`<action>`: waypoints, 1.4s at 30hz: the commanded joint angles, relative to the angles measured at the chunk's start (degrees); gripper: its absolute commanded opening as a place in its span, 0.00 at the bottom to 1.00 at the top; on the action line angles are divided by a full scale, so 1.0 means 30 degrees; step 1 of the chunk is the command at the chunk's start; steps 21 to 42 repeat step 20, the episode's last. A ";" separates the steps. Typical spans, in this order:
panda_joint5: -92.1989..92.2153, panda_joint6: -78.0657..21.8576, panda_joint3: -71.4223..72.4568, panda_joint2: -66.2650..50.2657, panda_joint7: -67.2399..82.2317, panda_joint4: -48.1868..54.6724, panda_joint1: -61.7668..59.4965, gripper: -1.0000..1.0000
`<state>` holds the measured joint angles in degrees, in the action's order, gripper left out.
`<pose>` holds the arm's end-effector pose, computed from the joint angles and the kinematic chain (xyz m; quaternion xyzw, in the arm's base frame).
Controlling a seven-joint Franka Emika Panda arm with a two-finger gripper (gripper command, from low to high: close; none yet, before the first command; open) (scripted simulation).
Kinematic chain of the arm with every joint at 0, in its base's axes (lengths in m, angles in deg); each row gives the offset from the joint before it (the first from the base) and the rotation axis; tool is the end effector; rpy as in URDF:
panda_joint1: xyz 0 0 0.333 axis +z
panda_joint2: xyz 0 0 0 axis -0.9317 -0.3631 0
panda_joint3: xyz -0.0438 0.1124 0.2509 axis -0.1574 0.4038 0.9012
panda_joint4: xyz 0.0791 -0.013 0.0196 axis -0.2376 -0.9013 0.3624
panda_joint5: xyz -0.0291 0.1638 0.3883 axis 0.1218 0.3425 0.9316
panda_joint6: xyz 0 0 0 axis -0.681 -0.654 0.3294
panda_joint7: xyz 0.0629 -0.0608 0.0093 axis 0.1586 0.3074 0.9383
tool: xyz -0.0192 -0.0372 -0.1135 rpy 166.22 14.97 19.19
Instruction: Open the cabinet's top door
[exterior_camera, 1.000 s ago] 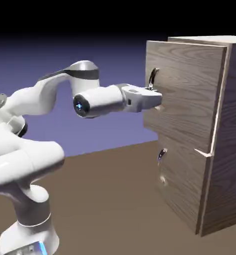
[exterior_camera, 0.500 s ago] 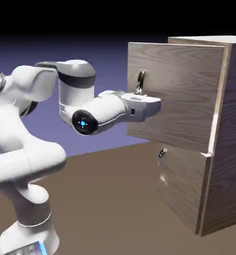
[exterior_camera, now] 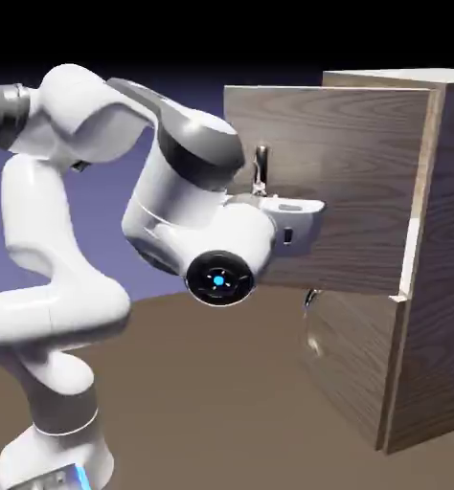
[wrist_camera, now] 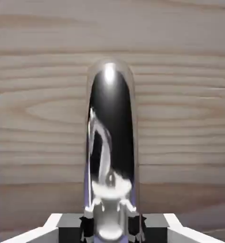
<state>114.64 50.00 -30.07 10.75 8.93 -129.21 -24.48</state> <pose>0.2829 -0.2299 0.4787 -0.7013 -0.0900 -0.4323 0.5596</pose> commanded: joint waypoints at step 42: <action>-0.8959 -0.2557 0.1833 -1.2596 0.2594 1.1332 -0.0024 1.00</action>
